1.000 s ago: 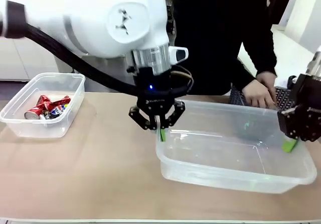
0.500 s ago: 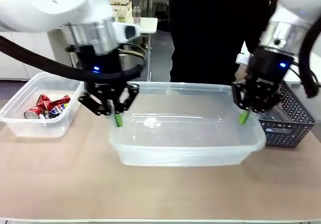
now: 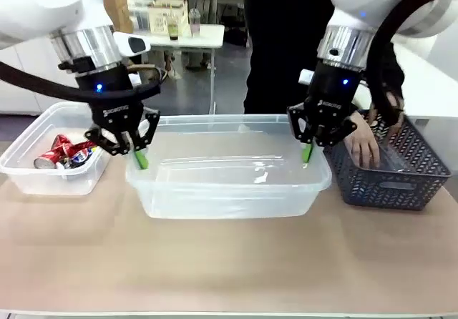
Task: Sort the waste into each basket.
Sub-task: Pick up the Organizing box on the right side of the table and lift it.
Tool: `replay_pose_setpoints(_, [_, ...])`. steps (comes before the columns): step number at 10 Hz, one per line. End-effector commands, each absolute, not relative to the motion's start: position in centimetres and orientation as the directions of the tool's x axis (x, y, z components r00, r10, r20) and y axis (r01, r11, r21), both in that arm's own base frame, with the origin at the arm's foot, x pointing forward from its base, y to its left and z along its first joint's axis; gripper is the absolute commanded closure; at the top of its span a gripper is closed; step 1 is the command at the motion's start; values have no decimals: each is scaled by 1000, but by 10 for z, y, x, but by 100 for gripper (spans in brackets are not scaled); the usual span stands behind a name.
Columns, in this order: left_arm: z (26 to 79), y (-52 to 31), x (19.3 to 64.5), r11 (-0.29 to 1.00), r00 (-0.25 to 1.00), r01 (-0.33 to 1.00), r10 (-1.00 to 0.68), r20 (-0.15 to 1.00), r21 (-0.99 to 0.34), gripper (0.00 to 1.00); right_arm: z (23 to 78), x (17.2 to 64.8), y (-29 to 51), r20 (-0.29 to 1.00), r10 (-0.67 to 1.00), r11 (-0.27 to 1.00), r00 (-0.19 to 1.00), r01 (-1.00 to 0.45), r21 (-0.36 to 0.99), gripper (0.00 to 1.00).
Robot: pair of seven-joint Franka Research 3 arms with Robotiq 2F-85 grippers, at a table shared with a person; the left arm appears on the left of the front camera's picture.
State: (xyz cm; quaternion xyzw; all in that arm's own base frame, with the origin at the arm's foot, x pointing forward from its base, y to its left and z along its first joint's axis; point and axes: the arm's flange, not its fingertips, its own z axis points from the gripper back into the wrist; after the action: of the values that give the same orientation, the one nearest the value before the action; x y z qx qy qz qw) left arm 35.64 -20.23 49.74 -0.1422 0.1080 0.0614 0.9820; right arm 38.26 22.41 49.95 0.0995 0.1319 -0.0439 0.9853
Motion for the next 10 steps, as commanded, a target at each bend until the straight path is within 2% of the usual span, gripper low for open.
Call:
replay_pose_setpoints(1, [487, -210, 382, 929, 962, -162, 74, -264, -331, 100, 495, 399, 208, -238, -173, 962, 956, 216, 166, 100])
replay_pose_setpoints(3, [470, -215, 396, 934, 961, -137, 44, -274, -330, 100, 474, 417, 192, -282, -201, 955, 938, 252, 157, 100])
replay_pose_setpoints(4, [472, -210, 386, 944, 964, -135, 55, -260, -300, 100, 490, 399, 210, -263, -114, 969, 958, 166, 184, 100])
replay_pose_setpoints(10, [472, -210, 386, 944, 964, -135, 55, -260, -300, 100, 490, 399, 210, -263, -114, 969, 958, 166, 184, 100])
